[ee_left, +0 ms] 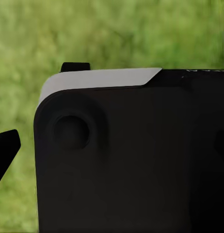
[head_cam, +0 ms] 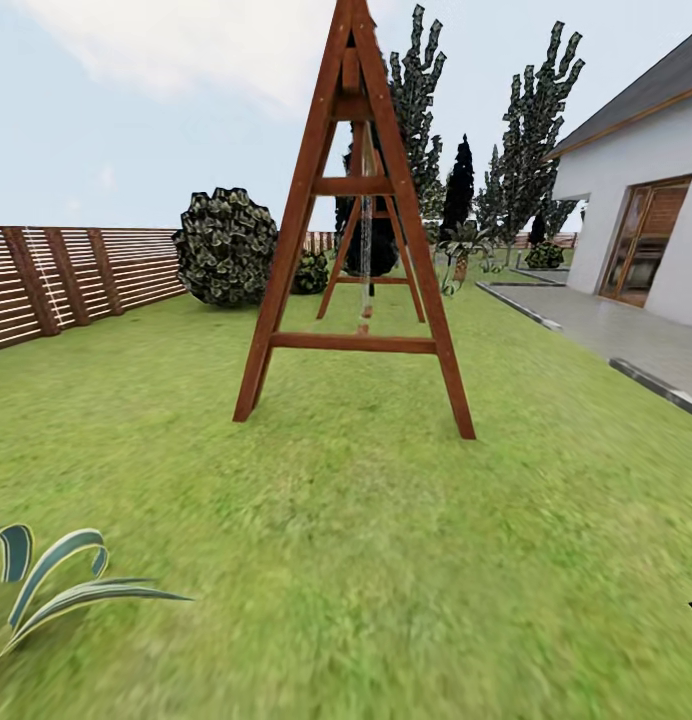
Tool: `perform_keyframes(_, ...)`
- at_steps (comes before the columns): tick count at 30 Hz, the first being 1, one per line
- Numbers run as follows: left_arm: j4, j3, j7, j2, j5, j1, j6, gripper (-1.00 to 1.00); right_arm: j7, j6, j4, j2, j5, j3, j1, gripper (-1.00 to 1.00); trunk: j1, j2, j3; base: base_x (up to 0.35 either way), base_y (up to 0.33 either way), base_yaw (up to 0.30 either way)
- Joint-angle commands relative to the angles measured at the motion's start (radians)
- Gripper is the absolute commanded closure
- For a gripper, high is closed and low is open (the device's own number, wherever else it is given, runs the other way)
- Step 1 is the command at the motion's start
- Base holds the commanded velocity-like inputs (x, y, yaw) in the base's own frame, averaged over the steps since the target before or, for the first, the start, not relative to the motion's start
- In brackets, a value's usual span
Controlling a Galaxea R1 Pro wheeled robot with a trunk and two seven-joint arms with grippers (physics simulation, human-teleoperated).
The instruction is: Take the three Easter eggs out of the wicker basket on the lawn in the garden, then place them on the lawn next to a single tree (choose any tree) so that all three eggs are next to the same tree and none are left in the basket.
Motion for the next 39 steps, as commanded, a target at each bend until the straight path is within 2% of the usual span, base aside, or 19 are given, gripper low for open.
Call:
perform_keyframes(1, -0.002, 0.0, 0.0, 0.0, 0.002, 0.0, 0.0, -1.0, 0.0, -0.003, 0.001, 0.0, 0.001, 0.0, -0.001, -1.0, 0.001, 0.0, -0.001, 0.289, -0.175, 0.0)
perform_keyframes(18, -0.002, 0.0, -0.001, 0.0, 0.002, 0.0, 0.0, -1.0, 0.0, -0.003, 0.002, 0.001, 0.001, 0.0, -0.001, -1.0, 0.001, 0.0, -0.001, 0.293, -0.167, 0.0)
perform_keyframes(39, -0.002, 0.0, 0.0, 0.0, 0.003, 0.001, 0.0, -1.0, 0.0, -0.003, 0.002, 0.001, 0.0, 0.0, -0.001, -1.0, 0.001, 0.0, -0.001, 0.313, -0.104, 0.0)
